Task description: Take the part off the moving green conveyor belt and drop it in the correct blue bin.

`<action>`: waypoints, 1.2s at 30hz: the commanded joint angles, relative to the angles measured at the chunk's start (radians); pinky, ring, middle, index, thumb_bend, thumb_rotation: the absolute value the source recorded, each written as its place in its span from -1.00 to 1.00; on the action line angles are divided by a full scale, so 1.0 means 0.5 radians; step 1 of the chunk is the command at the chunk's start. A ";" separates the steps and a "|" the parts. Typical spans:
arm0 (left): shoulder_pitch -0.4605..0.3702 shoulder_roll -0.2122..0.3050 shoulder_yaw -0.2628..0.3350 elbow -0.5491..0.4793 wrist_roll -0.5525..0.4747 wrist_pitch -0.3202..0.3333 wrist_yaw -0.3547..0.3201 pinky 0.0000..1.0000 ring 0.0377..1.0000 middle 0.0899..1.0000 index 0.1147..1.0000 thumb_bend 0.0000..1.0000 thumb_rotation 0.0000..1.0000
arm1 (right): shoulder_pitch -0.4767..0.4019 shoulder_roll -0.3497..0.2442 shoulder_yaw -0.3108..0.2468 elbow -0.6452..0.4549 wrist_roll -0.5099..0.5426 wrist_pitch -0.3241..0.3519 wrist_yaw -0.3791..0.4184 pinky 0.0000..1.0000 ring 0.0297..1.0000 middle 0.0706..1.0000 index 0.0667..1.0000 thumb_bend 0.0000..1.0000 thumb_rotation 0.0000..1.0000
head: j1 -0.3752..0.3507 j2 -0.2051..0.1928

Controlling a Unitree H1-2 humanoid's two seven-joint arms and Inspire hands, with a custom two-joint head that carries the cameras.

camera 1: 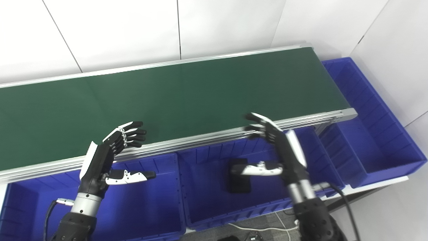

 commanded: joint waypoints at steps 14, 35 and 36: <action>-0.030 -0.038 -0.094 0.079 0.072 -0.129 0.006 0.25 0.35 0.42 0.50 0.67 -1.00 | -0.249 0.170 0.153 0.318 -0.015 -0.058 0.064 0.26 0.46 0.69 0.59 1.00 -0.42 | 0.645 0.059; -0.037 -0.207 -0.161 0.215 0.370 -0.176 0.162 0.31 0.37 0.44 0.48 0.69 -0.99 | -0.275 -0.001 0.048 0.646 0.160 -0.172 0.139 0.24 0.47 0.72 0.61 0.76 -0.65 | 1.181 0.112; -0.036 -0.210 -0.163 0.218 0.369 -0.177 0.164 0.31 0.37 0.44 0.48 0.69 -1.00 | -0.274 -0.003 0.047 0.651 0.165 -0.173 0.142 0.24 0.47 0.72 0.61 0.77 -0.65 | 1.182 0.112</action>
